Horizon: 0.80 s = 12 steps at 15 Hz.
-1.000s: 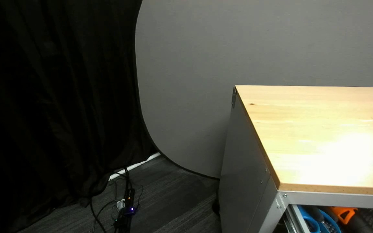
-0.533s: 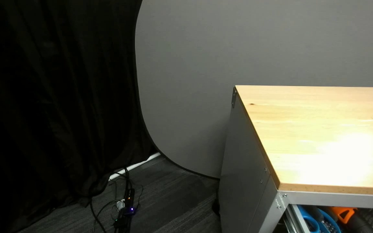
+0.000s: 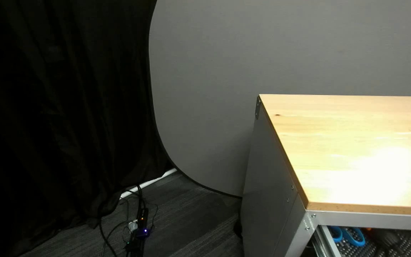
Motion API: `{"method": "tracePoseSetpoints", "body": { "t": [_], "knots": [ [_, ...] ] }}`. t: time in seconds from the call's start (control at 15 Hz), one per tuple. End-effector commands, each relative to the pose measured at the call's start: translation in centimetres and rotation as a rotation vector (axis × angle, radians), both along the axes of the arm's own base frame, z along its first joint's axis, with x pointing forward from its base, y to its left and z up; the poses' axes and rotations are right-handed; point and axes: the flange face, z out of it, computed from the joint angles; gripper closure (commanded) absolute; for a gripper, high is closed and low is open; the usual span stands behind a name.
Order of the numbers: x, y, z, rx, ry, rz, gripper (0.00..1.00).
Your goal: Put the screwdriver in the drawer and close it
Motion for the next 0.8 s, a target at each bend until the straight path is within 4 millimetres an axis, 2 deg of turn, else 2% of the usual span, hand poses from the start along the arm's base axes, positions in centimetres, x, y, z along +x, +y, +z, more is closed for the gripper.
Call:
{"method": "tracePoseSetpoints", "body": {
  "t": [0.0, 0.73],
  "knots": [
    [2.6, 1.7, 0.2, 0.019, -0.076, 0.060, 0.98],
    [8.9, 5.5, -0.6, 0.058, -0.150, 0.184, 0.97]
  ]
}}
